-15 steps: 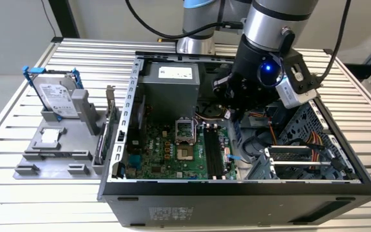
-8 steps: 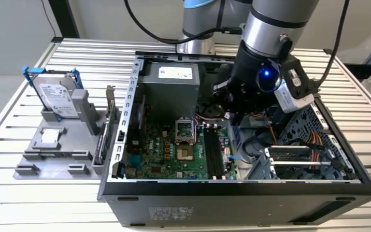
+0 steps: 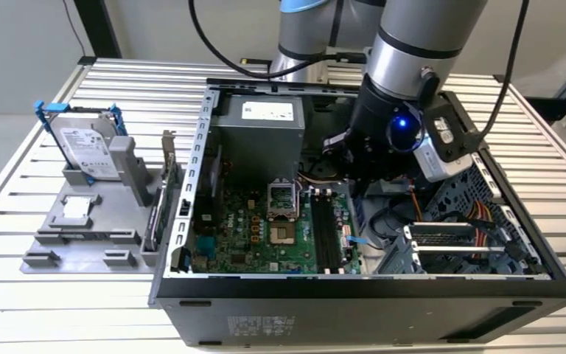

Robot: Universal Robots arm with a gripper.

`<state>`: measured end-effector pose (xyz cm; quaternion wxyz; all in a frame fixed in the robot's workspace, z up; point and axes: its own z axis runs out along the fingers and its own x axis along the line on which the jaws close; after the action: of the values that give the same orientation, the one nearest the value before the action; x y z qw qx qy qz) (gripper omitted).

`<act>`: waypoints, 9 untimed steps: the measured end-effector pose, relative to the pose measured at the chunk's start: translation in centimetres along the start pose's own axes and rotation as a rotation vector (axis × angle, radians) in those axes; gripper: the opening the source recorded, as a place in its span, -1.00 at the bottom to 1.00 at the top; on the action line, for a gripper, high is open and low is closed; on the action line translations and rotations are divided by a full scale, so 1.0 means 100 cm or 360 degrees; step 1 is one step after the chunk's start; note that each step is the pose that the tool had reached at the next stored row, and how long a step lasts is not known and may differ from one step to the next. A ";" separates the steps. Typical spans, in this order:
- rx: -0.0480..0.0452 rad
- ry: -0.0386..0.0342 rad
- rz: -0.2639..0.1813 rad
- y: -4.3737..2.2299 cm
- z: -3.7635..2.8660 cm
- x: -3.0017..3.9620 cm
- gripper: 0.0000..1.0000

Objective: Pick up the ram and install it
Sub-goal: 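Insert the ram into the slot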

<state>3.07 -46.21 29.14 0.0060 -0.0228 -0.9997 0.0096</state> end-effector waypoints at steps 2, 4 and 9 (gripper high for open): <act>0.0001 0.0000 0.0000 -0.0002 0.0029 -0.0002 -1.00; 0.0002 0.0000 0.0000 -0.0004 0.0059 -0.0003 -1.00; 0.0003 0.0000 -0.0001 -0.0007 0.0128 -0.0007 -1.00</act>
<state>3.12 -46.31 27.85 0.0060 -0.0224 -0.9997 0.0106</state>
